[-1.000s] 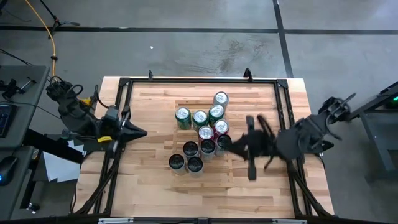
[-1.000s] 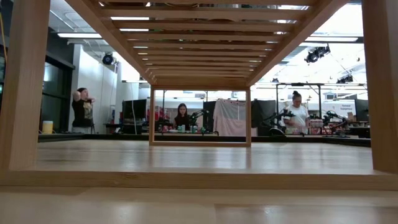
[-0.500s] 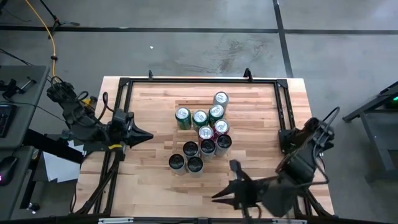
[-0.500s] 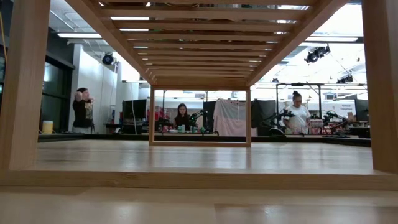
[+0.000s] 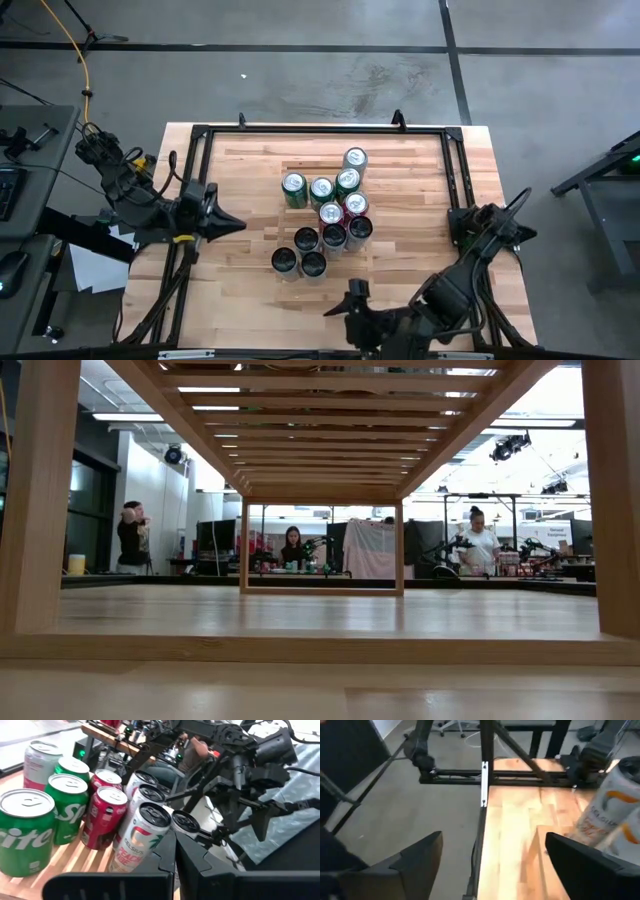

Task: Place canned beverage on shelf
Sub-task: Adjust the soda cans

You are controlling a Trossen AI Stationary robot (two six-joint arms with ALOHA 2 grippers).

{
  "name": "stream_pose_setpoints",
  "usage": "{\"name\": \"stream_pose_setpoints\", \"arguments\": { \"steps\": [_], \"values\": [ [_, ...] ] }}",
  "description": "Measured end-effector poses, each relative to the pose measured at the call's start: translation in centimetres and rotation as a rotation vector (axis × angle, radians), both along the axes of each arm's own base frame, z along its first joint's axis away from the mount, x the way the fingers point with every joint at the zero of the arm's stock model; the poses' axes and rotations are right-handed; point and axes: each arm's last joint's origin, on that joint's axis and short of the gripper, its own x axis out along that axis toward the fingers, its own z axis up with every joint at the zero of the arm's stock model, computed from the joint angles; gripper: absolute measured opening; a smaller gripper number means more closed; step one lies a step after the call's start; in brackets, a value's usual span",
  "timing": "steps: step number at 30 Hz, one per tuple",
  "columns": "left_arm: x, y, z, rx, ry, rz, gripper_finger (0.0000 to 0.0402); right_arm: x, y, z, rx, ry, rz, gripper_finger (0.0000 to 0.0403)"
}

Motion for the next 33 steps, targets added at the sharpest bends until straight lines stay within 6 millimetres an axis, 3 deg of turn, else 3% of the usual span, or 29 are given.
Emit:
{"name": "stream_pose_setpoints", "arguments": {
  "steps": [3,9,12,17,23,33],
  "values": [
    [0.0,0.0,0.0,-0.001,0.002,-0.011,0.0000,0.2,-0.3,0.0,-0.012,-0.009,-0.035,0.0349],
    [0.0,-0.1,0.0,-0.005,0.005,-0.031,0.0000,0.3,-1.4,-0.1,-0.062,-0.109,-0.371,0.0353],
    [0.0,-0.1,0.0,-0.005,0.005,-0.034,0.0000,0.3,-1.4,-0.4,-0.089,-0.144,-0.450,0.0353],
    [0.0,-0.1,0.0,-0.002,0.005,-0.034,0.0000,0.4,-1.3,-0.8,-0.129,-0.172,-0.518,0.0353],
    [0.0,-0.1,0.0,-0.002,0.006,-0.034,0.0000,2.1,-1.7,-2.6,-0.167,-0.169,-0.587,0.0353],
    [0.0,-0.1,0.0,0.004,0.005,-0.035,0.0000,3.1,-3.1,-2.9,-0.197,-0.151,-0.625,0.0353]
  ]
}}
